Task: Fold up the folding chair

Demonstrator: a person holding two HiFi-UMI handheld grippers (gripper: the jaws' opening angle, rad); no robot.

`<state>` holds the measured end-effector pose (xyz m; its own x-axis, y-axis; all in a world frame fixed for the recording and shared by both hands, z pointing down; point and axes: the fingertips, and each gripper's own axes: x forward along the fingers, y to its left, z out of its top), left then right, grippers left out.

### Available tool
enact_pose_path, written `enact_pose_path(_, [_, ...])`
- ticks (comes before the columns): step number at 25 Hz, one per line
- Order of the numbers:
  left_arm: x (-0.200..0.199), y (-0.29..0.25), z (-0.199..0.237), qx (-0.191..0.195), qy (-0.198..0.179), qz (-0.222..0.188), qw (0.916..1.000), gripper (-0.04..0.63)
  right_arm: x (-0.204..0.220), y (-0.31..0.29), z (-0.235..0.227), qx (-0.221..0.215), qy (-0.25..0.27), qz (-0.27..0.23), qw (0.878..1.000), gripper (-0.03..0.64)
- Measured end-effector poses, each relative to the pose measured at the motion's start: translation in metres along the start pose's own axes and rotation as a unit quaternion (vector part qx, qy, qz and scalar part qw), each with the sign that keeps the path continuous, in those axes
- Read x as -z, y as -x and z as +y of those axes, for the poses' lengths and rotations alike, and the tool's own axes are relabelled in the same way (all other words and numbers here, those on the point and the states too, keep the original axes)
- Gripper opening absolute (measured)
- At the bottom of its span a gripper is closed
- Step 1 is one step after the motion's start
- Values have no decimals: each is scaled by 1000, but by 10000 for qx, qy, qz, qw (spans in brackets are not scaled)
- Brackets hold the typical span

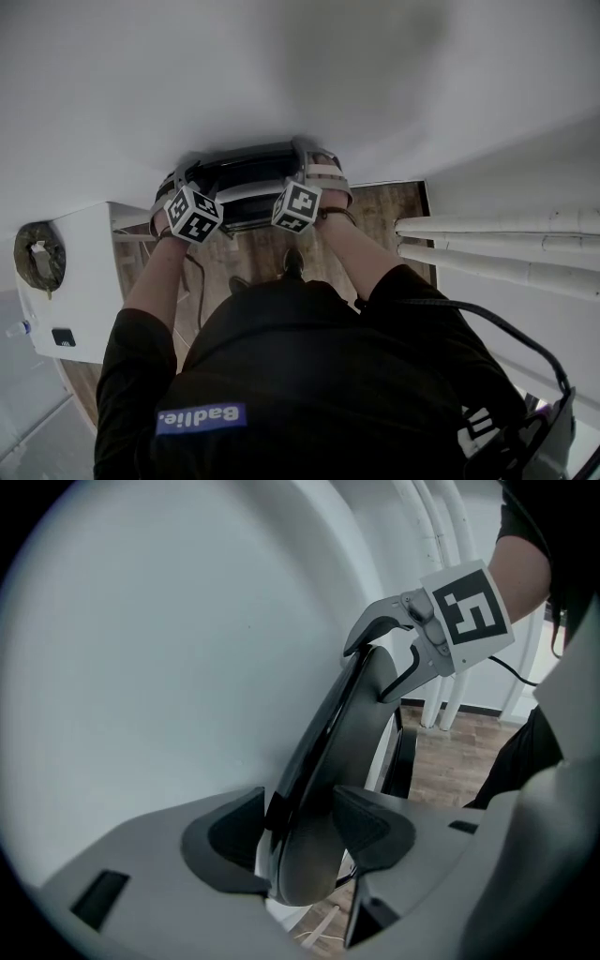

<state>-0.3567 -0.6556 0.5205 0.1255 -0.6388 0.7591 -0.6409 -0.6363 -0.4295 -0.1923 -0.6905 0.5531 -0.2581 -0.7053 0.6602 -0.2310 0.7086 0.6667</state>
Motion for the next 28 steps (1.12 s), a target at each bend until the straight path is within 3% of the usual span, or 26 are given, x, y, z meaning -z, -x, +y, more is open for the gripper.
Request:
enact_pose_path(18, [-6, -14, 12, -402, 45, 173, 9990, 207, 0, -11, -14, 545, 110, -2, 9985, 345])
enact_pose_path(28, [-5, -14, 14, -355, 100, 291, 9989, 207, 0, -10, -12, 505, 206, -100, 9985, 345])
